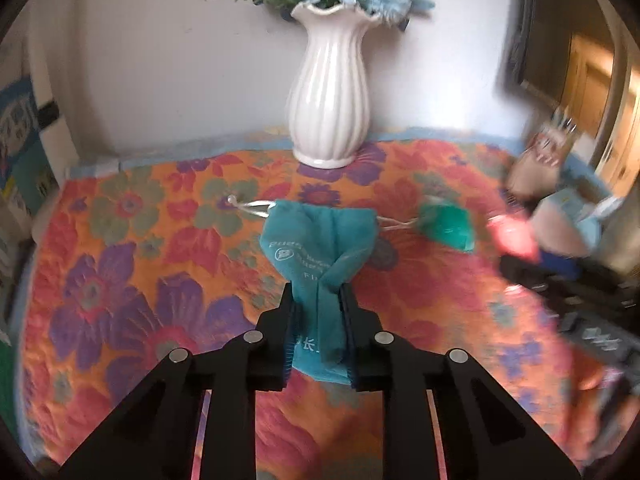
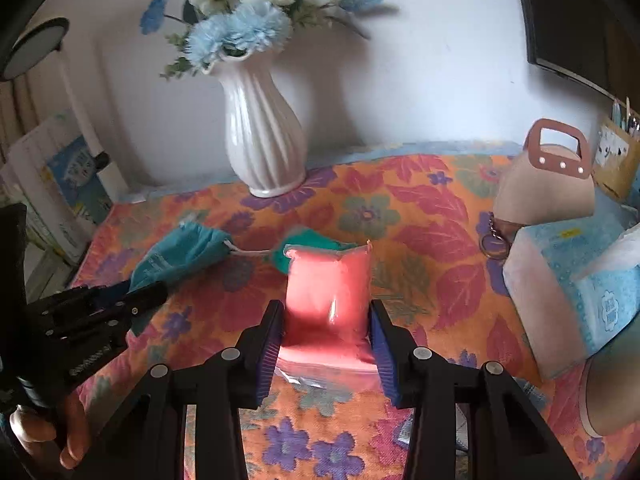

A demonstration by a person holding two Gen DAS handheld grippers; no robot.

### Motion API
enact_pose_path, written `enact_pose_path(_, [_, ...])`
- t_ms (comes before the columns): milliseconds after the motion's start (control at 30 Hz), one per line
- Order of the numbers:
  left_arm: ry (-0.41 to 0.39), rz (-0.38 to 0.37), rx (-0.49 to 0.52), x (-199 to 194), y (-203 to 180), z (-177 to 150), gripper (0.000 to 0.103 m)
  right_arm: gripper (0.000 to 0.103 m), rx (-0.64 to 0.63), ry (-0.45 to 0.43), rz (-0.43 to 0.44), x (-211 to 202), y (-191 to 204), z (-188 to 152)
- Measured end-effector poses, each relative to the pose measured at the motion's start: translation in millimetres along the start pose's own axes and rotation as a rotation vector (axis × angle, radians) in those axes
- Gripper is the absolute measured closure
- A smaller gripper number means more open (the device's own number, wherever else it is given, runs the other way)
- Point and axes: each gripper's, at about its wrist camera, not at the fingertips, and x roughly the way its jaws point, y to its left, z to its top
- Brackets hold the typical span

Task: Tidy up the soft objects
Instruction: 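Grasp the teal drawstring pouch with the left gripper while the right gripper grasps the coral pink packet, then carry the teal pouch and pink packet to the brown bowl and open both grippers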

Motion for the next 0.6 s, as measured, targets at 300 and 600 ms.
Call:
enact_pose_path(300, [0.026,-0.017,-0.071,-50.5,-9.6,-43.6,0.086,0.061,0.029,0.053,0.173,-14.4,-2.1,-10.8])
enact_pose_path(600, [0.152,0.066,-0.036,-16.4,-7.6,-49.6,0.056,0.061,-0.181,0.205,0.119,-2.9,29.5,-38.0])
